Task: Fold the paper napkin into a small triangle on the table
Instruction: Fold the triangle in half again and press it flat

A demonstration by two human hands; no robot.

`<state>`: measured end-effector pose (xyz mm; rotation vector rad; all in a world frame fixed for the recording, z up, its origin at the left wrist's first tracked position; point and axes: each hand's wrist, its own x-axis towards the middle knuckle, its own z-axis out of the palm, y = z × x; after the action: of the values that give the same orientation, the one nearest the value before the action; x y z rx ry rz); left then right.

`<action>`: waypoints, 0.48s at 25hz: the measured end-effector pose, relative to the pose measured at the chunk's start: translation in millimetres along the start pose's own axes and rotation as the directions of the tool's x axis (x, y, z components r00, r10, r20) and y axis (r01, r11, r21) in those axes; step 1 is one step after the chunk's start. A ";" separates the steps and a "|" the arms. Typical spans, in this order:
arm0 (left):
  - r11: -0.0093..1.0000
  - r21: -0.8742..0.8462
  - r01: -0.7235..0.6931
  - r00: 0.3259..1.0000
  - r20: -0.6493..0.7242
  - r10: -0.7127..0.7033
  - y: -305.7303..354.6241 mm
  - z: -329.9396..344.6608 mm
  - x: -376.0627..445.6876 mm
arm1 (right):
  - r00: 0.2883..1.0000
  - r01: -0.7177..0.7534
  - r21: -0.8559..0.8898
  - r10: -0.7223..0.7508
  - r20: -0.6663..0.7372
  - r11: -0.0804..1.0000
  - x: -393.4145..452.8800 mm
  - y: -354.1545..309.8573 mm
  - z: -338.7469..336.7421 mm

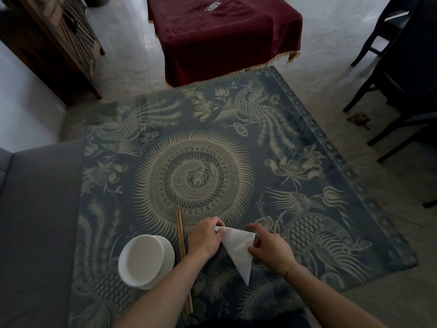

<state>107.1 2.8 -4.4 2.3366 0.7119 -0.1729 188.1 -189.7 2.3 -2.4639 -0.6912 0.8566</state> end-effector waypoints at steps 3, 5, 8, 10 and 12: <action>0.996 -0.085 0.016 1.000 0.007 -0.015 4.1 -0.6 7.5 | 0.999 -0.028 0.174 0.034 -0.031 0.984 3.3 0.5 0.4; 0.983 -0.178 0.040 0.999 0.030 -0.035 4.1 -1.8 12.3 | 0.998 -0.041 0.333 0.055 -0.033 0.942 3.6 -1.3 0.4; 0.950 -0.297 0.100 0.995 0.044 -0.091 2.8 -4.6 18.6 | 0.989 -0.138 0.701 0.137 0.059 0.699 3.2 -5.6 1.6; 0.920 -0.362 0.152 0.988 0.041 -0.147 2.4 -6.9 21.4 | 0.980 -0.189 0.814 0.157 0.122 0.550 2.0 -9.1 2.3; 0.883 -0.425 0.201 0.979 0.059 -0.194 2.3 -7.4 23.1 | 0.977 -0.212 0.836 0.127 0.171 0.506 -0.1 -10.7 2.8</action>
<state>127.2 16.4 -4.5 1.8397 0.8836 -0.1092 182.9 -180.7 6.1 -1.5775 0.0278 1.0517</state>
